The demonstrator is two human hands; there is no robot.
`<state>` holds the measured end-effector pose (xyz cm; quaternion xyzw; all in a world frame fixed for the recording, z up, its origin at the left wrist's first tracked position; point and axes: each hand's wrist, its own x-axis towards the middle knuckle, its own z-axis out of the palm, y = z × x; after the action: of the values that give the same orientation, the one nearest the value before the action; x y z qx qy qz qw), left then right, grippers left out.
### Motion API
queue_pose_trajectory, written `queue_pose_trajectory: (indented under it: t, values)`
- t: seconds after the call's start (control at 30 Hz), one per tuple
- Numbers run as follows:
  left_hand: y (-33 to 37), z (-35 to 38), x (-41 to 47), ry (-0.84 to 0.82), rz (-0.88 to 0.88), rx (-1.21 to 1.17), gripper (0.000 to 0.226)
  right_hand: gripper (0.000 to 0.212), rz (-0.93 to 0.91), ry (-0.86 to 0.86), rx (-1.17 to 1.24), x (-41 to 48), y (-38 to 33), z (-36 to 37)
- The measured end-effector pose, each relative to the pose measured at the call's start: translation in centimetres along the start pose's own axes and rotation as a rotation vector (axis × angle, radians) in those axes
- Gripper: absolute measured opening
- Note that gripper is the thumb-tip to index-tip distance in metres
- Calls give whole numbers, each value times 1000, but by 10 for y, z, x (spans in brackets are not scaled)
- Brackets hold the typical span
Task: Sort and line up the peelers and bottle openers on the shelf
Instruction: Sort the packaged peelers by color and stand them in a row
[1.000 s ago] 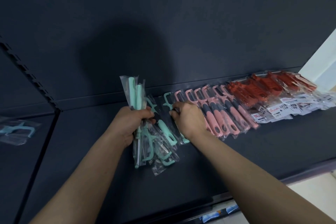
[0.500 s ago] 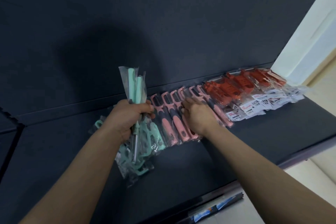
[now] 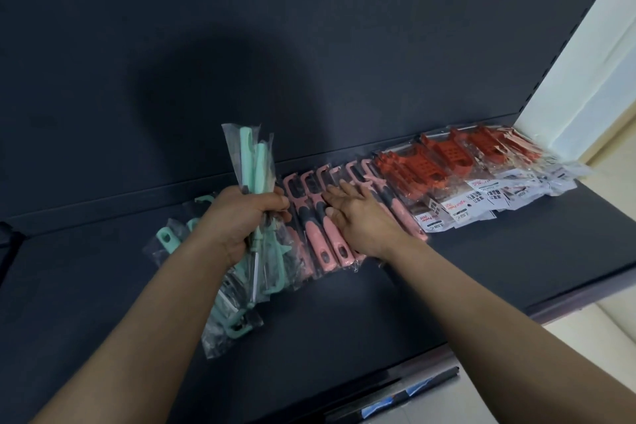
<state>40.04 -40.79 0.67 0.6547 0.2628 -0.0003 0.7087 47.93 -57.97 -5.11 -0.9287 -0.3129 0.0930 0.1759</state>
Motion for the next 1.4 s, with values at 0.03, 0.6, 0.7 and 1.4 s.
queue_pose_trajectory:
  t: [0.03, 0.6, 0.7, 1.4]
  values:
    - [-1, 1, 1, 5, 3, 5, 6, 46, -5, 12, 11, 0, 1, 1]
    - [-18, -76, -29, 402, -92, 109, 18, 24, -257, 119, 112, 16, -93, 7]
    - [-29, -93, -30, 424, -109, 254, 23, 29, -233, 55, -22, 15, -105, 20]
    - [-35, -119, 7, 236, -21, 352, 28, 14, 197, 8, 151, 23, -163, 44]
